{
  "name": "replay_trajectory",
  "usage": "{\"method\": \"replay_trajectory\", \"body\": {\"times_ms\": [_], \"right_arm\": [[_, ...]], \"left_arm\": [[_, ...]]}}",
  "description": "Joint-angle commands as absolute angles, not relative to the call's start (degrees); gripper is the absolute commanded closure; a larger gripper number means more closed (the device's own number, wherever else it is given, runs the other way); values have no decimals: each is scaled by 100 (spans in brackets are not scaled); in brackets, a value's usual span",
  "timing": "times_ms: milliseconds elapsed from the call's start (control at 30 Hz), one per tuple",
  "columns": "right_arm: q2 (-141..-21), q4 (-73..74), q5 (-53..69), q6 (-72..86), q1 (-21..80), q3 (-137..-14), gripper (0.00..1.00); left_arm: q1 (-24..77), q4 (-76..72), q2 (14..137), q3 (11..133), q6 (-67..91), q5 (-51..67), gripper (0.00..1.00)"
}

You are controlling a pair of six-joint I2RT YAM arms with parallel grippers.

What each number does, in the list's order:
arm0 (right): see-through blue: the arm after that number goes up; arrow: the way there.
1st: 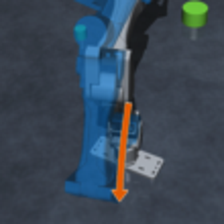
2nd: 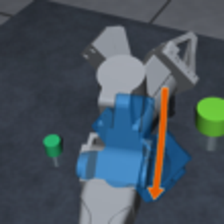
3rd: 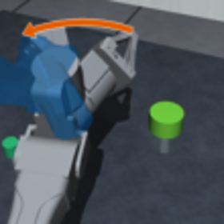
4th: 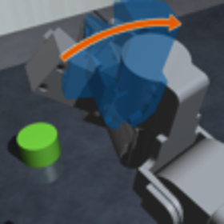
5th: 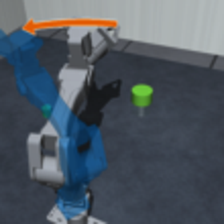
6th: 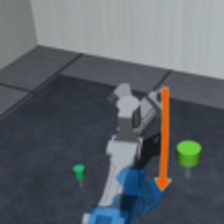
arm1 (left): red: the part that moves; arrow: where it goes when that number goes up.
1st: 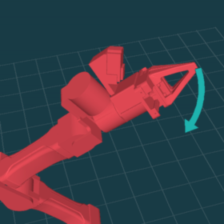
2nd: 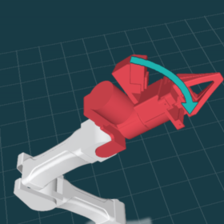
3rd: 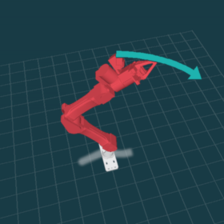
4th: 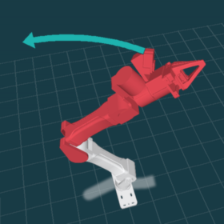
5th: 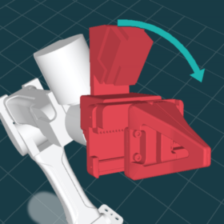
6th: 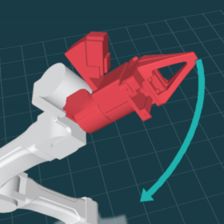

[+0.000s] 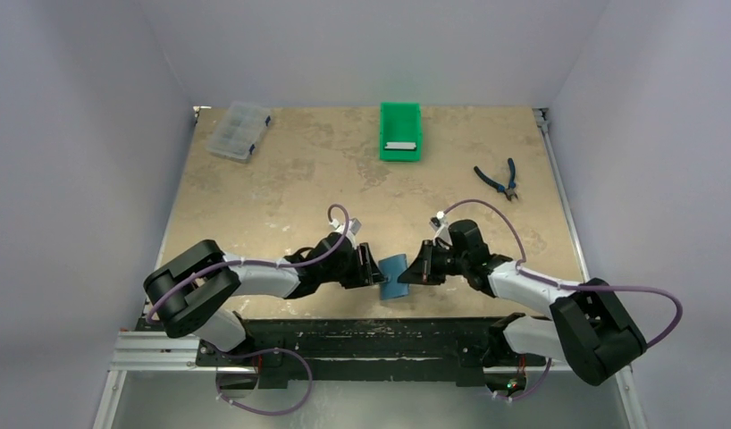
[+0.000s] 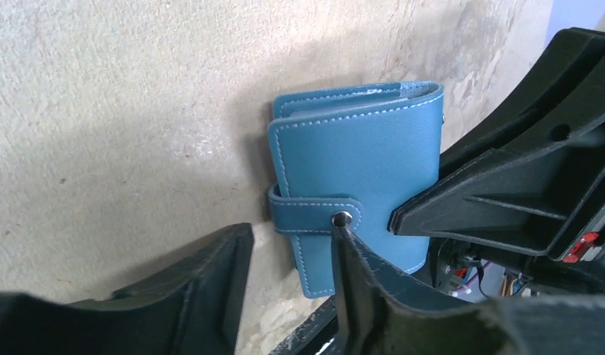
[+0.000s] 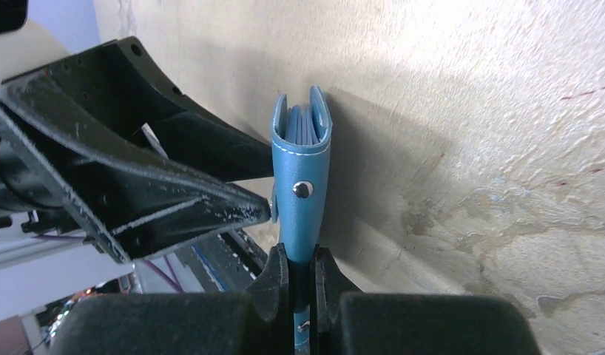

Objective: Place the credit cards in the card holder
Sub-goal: Open the card holder at the center of the board.

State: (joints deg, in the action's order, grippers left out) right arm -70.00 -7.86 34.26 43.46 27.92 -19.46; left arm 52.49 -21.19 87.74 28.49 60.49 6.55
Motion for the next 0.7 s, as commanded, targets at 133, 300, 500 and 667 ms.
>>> {"method": "replay_trajectory", "body": {"times_ms": [133, 300, 500, 667], "right_arm": [[-6572, -248, 2379, 4348, 3072, -2453, 100], [-6667, -26, 2036, 4351, 3210, -2563, 100], [-6639, 88, 1971, 4368, 3272, -2575, 100], [-6798, 29, 2018, 4368, 3316, -2582, 100]], "left_arm": [[5577, 188, 8776, 4031, 6029, -733, 52], [5808, 376, 9018, 4391, 6119, -1013, 50], [5944, 661, 9019, 4789, 5891, -1434, 42], [5967, 371, 9110, 4975, 5838, -1230, 40]]}}
